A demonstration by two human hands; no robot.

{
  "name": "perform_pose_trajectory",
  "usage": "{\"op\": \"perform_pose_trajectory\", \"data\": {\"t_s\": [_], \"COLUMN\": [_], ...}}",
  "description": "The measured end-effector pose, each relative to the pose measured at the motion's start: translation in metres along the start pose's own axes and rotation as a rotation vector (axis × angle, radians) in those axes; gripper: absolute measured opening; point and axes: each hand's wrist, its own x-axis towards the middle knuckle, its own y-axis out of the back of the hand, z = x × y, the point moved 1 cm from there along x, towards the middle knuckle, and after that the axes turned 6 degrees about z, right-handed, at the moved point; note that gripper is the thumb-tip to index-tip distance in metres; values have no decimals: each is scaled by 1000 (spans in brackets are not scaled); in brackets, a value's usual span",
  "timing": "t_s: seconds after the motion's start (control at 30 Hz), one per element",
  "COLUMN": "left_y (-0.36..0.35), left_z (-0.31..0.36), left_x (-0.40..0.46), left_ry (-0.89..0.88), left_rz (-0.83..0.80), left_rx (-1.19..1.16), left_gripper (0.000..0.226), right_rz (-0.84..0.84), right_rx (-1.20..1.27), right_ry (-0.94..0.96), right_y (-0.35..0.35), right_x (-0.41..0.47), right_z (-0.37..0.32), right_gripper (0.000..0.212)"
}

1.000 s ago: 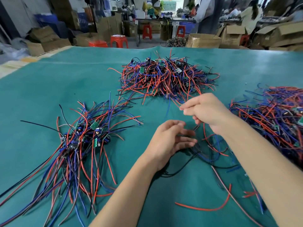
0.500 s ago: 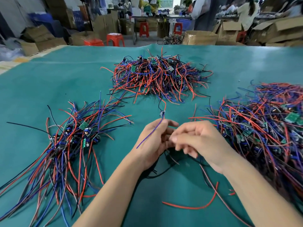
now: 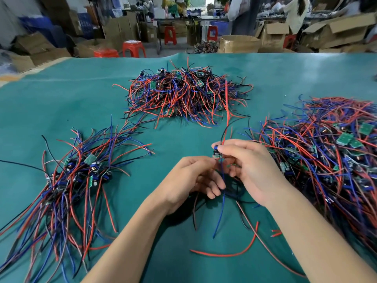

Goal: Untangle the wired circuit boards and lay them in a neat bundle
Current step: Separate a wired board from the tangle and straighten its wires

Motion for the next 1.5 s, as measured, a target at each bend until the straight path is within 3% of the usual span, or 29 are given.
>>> {"op": "perform_pose_trajectory", "data": {"t_s": [0.17, 0.3, 0.4, 0.63, 0.8, 0.87, 1.07, 1.33, 1.43, 1.5], "left_y": [0, 0, -1, 0, -2, -2, -2, 0, 1, 2], "left_z": [-4, -2, 0, 2, 2, 2, 2, 1, -1, -3], "left_x": [1, 2, 1, 1, 0, -1, -2, -2, 0, 1], "left_ry": [-82, -109, -107, -89, -115, -114, -118, -130, -101, -94], "left_rz": [122, 145, 110, 82, 51, 46, 6, -4, 40, 81], "left_rx": [49, 39, 42, 74, 124, 120, 126, 136, 103, 59], "left_gripper": [31, 27, 28, 30, 29, 29, 28, 26, 25, 24], "right_rz": [-53, -82, 9, 272, 539, 602, 691, 810, 843, 833], "right_rx": [109, 168, 130, -140, -409, -457, -381, 2, -30, -37], "right_ry": [-23, -31, 27, 310, 503, 540, 555, 436, 470, 484], "right_y": [-2, -2, 2, 13, 36, 38, 45, 53, 53, 44], "right_x": [0, -1, 2, 12, 18, 16, 18, 19, 20, 19], "right_z": [4, 3, 5, 5, -1, -3, -5, -10, -9, -5], "right_gripper": [8, 25, 5, 24, 7, 11, 9, 20, 11, 19]}}
